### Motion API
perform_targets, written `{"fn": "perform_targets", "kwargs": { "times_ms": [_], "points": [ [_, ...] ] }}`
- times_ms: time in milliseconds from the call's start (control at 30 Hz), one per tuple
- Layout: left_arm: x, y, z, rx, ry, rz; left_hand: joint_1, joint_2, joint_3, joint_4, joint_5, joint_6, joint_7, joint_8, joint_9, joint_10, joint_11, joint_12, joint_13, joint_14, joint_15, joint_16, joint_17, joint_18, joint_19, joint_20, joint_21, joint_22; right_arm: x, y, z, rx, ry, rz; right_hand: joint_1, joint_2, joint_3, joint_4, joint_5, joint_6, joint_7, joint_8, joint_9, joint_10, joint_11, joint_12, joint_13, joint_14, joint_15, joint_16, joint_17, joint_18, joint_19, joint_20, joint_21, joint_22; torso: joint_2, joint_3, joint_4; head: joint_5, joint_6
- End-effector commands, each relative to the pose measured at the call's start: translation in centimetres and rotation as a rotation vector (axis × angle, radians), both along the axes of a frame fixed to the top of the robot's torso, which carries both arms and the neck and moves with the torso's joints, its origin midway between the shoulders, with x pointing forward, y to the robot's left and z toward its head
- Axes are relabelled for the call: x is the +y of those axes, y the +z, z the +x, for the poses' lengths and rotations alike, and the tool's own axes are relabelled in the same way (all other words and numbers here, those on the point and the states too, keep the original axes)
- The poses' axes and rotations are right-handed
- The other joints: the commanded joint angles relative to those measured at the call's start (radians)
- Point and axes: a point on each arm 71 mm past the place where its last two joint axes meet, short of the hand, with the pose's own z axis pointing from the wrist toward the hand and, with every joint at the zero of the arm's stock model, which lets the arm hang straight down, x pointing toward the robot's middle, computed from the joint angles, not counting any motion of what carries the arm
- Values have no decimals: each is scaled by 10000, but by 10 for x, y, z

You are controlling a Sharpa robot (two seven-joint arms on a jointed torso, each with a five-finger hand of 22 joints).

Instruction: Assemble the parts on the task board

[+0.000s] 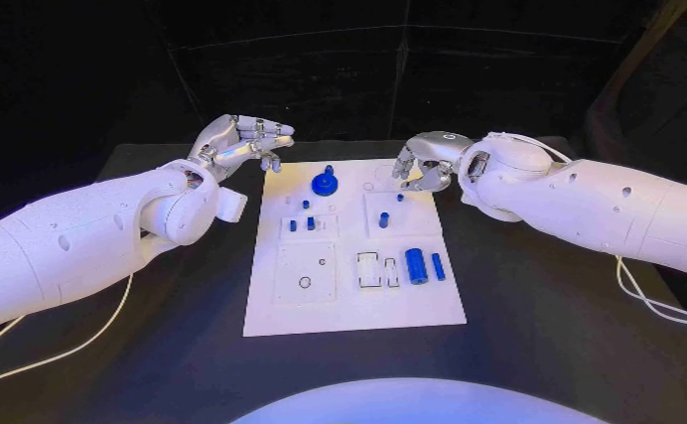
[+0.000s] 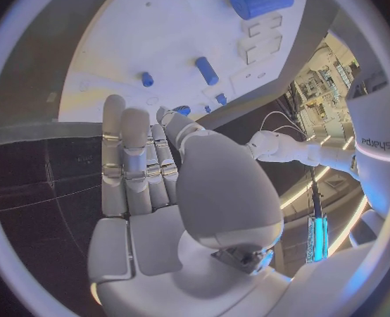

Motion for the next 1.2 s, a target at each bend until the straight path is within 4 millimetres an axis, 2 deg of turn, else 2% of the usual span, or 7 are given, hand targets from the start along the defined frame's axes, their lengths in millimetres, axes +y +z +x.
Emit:
{"fn": "perform_targets", "kwargs": {
  "times_ms": [33,233,400,567,800,1200],
  "points": [
    [0,5,-1,124,350,-1871,-73,11,-20,49,-9,79,28,4,-15,66,29,-42,-17,-68,0,-88,-94,121,-84,-20,-64,-42,1,-2,0,-609,-31,-1393,4,-118,83,-4,-44,68,0,-79,16,-24,69,-94,-3,293,-7,354,339,115,-68,5,139,99,13,-9,15,19,25],
    [-3,4,-3,238,230,-2081,-46,-34,-74,30,-7,33,89,-33,-28,18,76,-99,-39,-161,37,-211,-179,116,-129,5,-220,-148,6,-10,-4,-341,105,-1805,-55,-218,197,-23,-107,-5,25,-251,8,-219,130,-291,-11,245,43,737,667,117,-184,42,362,265,16,11,-22,134,66],
    [-6,3,-4,299,107,-2171,-50,-68,-125,26,-8,20,103,-40,-27,3,95,-110,-40,-200,56,-256,-212,113,-145,21,-286,-194,9,-16,-5,-182,135,-1946,-86,-262,266,-42,-128,-63,65,-365,7,-334,174,-394,-13,188,77,900,785,118,-274,76,497,368,13,-1,5,117,82],
    [-6,3,-5,331,78,-2188,-55,-72,-138,29,-8,20,106,-39,-26,-1,98,-112,-40,-207,60,-264,-219,113,-148,24,-301,-204,11,-20,-6,-74,201,-1990,-91,-259,292,-46,-135,-79,80,-396,8,-366,188,-421,-13,184,86,1009,892,119,-297,89,540,400,17,10,14,131,69],
    [-5,2,-5,391,69,-2174,-65,-76,-165,39,-8,14,116,-42,-26,-9,106,-116,-40,-222,68,-283,-234,112,-152,32,-333,-227,15,-27,-8,154,375,-1997,-53,-181,433,-72,-158,-21,76,-420,23,-321,187,-427,-6,205,92,1336,1202,102,-281,105,760,636,10,7,-13,164,37],
    [-5,1,-4,491,60,-2137,-68,-71,-203,49,-7,-14,139,-55,-29,-40,123,-130,-42,-243,82,-309,-258,113,-155,44,-385,-266,16,-33,-7,374,373,-1985,-23,92,1061,-89,-553,244,60,-410,51,-70,151,-412,-3,245,66,2105,1904,-7,-98,114,1542,1575,13,6,0,157,25]
  ]
}}
